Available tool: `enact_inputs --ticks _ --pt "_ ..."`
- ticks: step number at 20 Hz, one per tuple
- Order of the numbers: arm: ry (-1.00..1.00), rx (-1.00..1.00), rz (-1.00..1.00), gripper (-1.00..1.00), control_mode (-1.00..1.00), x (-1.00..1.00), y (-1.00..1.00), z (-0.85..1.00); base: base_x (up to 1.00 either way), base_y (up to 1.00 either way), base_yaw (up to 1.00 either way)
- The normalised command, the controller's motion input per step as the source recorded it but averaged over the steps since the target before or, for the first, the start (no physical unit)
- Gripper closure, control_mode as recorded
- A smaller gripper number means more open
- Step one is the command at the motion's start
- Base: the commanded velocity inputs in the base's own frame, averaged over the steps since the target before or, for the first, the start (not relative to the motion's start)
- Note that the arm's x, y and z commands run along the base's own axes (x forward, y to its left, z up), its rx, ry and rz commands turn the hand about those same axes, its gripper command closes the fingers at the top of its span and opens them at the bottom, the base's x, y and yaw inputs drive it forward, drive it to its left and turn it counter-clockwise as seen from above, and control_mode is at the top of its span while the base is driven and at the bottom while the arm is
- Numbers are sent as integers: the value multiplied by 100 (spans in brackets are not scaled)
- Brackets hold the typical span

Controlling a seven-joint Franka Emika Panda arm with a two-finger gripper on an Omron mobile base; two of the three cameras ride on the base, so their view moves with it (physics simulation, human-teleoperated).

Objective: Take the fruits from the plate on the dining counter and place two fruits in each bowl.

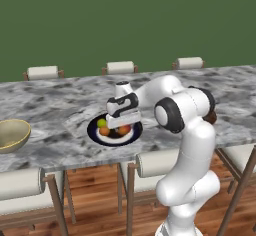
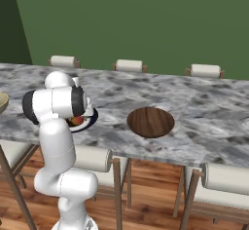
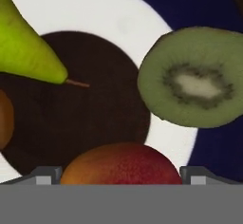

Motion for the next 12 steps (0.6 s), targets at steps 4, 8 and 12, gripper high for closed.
enact_inputs --ticks 4,8,12 --pt "-2 0 -13 100 -100 -39 -27 10 0 0 0" --pt "-7 0 -13 100 -100 -20 -80 41 0 0 0" --pt "-1 0 -11 100 -100 -1 -97 68 0 0 0"
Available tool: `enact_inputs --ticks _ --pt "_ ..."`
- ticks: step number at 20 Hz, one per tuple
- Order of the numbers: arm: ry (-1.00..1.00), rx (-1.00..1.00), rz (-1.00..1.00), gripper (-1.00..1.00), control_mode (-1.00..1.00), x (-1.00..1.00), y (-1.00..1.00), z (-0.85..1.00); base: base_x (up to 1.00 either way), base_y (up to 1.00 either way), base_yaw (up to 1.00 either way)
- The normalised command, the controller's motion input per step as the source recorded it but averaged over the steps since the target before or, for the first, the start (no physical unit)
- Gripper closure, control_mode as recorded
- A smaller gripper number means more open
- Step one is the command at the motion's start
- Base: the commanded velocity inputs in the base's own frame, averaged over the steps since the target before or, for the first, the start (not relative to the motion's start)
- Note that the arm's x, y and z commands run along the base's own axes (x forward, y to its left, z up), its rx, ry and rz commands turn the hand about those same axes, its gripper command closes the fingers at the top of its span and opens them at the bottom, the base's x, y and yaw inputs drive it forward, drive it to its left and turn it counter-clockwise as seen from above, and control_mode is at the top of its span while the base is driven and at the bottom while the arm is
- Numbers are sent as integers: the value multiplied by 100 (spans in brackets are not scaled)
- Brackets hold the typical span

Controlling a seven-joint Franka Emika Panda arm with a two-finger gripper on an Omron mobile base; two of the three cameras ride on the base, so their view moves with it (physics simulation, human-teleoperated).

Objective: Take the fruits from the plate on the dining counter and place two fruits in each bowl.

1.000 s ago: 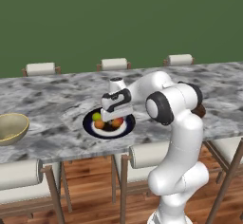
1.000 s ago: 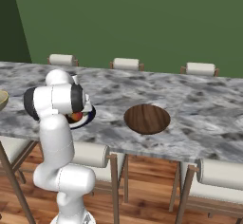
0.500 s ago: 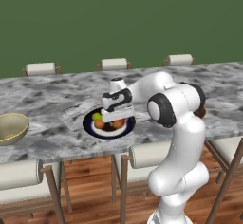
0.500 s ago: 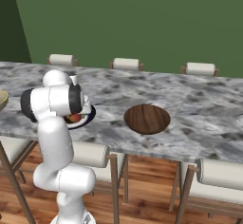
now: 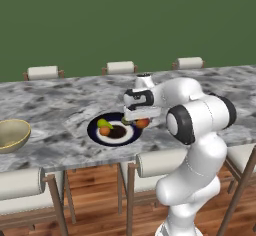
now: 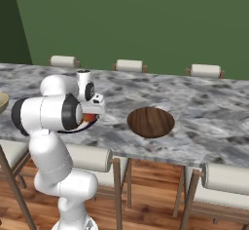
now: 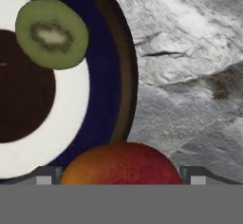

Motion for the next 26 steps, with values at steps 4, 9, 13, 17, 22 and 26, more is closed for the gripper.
enact_inputs --ticks 4,9,13,17,22,26 --pt "0 0 -15 100 -100 0 -100 69 0 0 0" --pt "0 0 -12 100 -100 2 -100 44 0 0 0" --pt "0 0 -10 100 -100 4 -100 2 0 0 0" --pt "0 0 -9 100 -100 9 -100 0 0 0 0" --pt "0 0 -8 100 -100 12 -95 0 0 0 0" --pt "4 0 -7 100 -100 22 -82 -9 0 0 0"
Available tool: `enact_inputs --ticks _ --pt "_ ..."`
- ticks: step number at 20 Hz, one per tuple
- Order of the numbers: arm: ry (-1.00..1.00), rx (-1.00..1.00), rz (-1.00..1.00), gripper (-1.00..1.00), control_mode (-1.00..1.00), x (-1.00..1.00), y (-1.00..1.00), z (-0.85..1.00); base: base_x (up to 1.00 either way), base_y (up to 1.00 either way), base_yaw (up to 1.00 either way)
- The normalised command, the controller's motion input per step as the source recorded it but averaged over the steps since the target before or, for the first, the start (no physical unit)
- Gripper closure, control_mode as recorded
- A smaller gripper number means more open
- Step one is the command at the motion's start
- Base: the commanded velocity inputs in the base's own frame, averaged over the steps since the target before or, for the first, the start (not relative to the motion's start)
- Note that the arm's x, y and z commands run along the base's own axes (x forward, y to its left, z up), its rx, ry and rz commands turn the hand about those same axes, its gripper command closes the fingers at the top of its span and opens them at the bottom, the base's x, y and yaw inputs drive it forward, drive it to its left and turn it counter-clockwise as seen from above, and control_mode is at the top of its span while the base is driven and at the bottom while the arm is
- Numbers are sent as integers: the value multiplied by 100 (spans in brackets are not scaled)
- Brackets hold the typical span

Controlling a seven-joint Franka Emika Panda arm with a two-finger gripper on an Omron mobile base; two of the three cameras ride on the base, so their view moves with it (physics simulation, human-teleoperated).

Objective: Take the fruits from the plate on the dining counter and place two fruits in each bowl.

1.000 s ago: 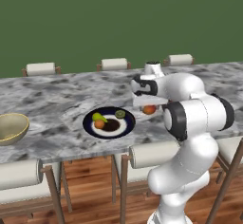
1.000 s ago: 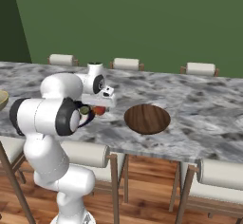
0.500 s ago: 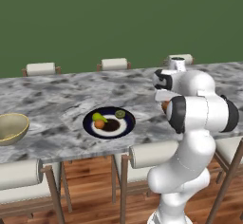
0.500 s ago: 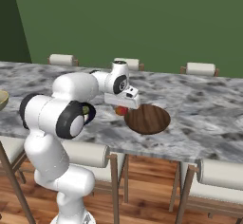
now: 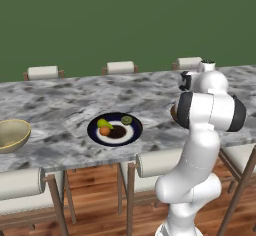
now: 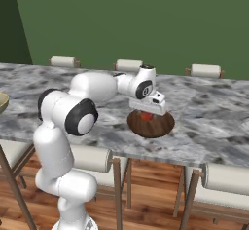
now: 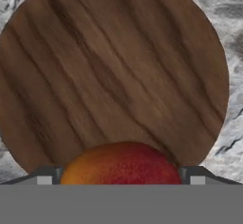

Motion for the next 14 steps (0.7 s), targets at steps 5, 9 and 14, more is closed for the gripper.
enact_inputs --ticks 5,9,14 --pt "0 0 -5 100 -100 19 -43 -26 0 0 0" --pt "0 0 0 100 -100 8 -1 -19 0 0 0" --pt "0 0 0 100 -100 12 0 -27 0 0 0"
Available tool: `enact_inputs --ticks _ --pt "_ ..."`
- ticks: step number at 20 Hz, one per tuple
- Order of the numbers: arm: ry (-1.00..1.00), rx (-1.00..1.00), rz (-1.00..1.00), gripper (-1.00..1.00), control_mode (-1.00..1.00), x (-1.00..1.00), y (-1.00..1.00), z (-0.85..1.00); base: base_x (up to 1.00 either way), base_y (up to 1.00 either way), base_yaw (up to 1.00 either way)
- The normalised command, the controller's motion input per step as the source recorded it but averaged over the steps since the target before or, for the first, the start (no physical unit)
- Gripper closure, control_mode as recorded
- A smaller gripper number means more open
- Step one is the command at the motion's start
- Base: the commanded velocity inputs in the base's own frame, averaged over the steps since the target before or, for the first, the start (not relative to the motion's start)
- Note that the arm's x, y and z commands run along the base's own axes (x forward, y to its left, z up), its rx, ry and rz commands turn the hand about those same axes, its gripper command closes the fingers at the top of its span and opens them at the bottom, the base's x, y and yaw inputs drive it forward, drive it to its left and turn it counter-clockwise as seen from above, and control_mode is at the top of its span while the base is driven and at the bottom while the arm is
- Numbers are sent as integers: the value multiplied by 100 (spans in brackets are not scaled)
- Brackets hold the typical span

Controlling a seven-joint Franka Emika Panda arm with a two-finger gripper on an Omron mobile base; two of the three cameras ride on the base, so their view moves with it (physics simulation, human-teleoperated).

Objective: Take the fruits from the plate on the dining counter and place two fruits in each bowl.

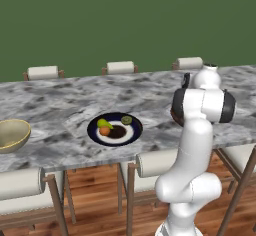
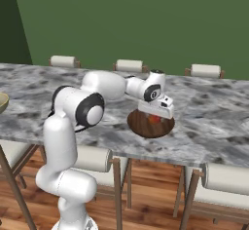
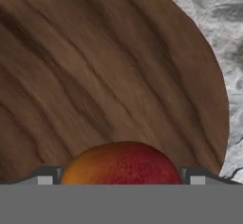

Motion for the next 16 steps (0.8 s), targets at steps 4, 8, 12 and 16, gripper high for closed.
enact_inputs --ticks 4,8,12,16 --pt "0 -1 0 100 -100 16 0 -39 0 0 0" --pt "0 -2 0 100 -100 18 0 -39 0 0 0" --pt "0 0 0 100 -100 23 -12 -25 0 0 0" --pt "0 0 0 100 -100 14 -33 -13 0 0 0"
